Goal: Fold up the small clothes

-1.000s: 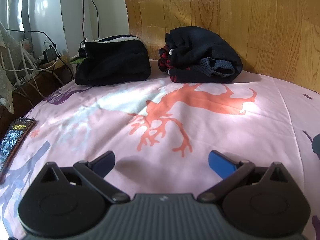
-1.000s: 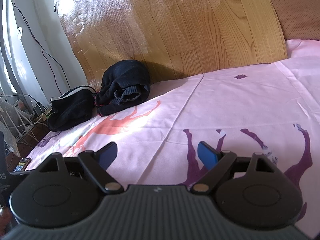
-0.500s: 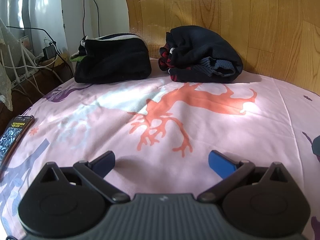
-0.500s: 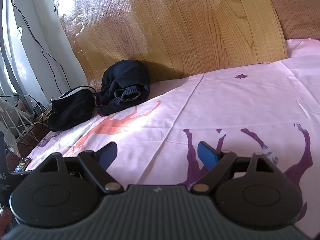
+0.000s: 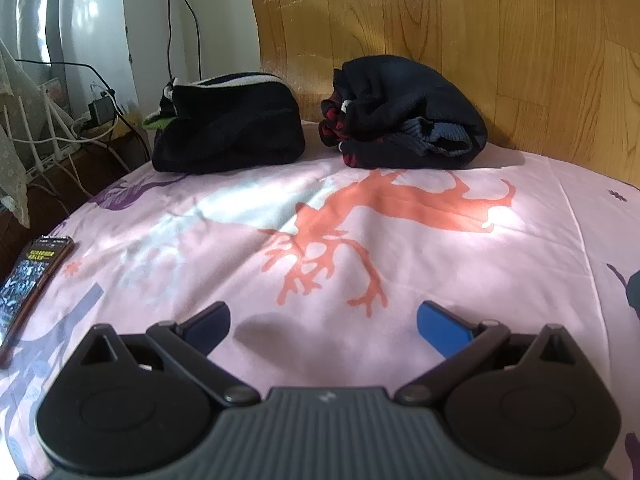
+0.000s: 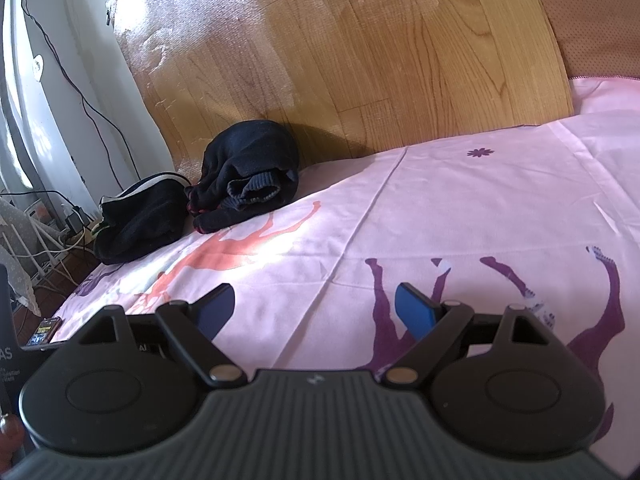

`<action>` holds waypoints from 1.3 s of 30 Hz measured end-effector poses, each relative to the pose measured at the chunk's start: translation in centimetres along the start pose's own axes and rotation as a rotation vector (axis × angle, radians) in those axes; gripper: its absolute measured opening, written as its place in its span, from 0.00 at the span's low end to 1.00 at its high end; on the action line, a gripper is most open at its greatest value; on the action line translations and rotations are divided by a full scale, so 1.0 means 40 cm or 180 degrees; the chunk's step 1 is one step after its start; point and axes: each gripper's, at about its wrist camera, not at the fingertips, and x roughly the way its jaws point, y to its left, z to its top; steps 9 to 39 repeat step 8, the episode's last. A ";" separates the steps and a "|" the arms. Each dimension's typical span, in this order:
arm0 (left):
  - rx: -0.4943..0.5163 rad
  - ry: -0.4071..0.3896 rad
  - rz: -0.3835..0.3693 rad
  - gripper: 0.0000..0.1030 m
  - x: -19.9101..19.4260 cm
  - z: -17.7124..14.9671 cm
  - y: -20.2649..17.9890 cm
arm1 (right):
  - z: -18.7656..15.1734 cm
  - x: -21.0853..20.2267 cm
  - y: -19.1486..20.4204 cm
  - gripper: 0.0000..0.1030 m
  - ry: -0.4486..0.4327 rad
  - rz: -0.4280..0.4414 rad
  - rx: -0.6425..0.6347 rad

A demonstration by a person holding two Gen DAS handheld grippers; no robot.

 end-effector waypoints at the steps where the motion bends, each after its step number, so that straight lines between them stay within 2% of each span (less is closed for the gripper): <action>1: -0.0003 -0.0034 -0.0012 1.00 -0.004 -0.001 0.001 | 0.000 0.000 0.001 0.87 0.0000 -0.0001 0.0001; 4: 0.0007 -0.0093 -0.0040 1.00 -0.010 -0.001 0.001 | 0.000 -0.001 0.001 0.87 -0.0003 -0.0003 -0.0001; 39: 0.0009 -0.0058 -0.0050 1.00 -0.006 0.001 0.001 | 0.001 0.000 0.003 0.87 -0.0009 -0.0004 0.0008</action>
